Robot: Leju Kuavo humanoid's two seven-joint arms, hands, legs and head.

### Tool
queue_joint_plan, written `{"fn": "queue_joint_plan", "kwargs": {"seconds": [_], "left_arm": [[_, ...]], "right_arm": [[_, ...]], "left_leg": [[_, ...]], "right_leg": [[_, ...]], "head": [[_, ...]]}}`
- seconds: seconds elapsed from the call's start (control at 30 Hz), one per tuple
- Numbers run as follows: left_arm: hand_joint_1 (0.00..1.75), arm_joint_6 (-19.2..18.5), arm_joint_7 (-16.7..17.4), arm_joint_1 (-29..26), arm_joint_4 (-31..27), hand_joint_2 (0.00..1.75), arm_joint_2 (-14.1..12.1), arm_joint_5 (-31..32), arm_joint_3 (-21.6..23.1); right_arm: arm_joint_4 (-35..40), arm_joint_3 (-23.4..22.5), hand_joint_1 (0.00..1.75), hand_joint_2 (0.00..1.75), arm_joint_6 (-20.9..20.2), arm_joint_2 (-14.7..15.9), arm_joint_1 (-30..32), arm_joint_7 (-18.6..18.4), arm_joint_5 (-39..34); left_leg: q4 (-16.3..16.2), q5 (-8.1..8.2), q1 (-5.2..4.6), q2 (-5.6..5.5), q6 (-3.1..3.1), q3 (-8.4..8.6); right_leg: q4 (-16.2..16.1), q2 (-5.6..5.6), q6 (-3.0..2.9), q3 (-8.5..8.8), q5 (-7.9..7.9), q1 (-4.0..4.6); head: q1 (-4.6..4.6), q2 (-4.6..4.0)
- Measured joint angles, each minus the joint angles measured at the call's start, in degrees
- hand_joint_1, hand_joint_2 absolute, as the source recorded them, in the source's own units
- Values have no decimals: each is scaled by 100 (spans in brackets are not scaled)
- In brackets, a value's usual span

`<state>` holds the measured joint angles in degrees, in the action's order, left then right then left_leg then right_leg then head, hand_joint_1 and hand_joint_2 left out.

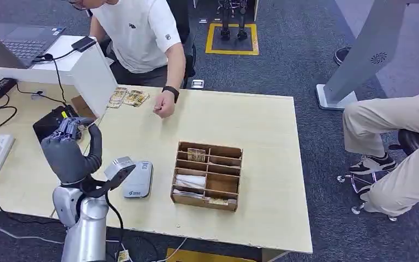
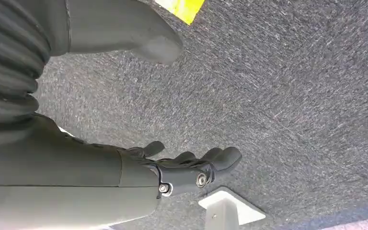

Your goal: Pass the card to the sensor for recognition and then transmit it.

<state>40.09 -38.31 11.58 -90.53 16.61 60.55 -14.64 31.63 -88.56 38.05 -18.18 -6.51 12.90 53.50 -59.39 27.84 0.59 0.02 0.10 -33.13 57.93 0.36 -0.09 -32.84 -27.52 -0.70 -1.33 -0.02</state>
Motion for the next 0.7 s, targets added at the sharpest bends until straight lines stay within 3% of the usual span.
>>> {"fn": "queue_joint_plan", "kwargs": {"seconds": [0.7], "left_arm": [[175,0,367,-367,413,175,-28,714,-90]], "right_arm": [[-63,0,0,175,0,0,7,74,-269]], "left_leg": [[1,2,1,-6,3,-14]], "right_leg": [[0,-6,0,-7,-1,0]], "head": [[-9,2]]}}
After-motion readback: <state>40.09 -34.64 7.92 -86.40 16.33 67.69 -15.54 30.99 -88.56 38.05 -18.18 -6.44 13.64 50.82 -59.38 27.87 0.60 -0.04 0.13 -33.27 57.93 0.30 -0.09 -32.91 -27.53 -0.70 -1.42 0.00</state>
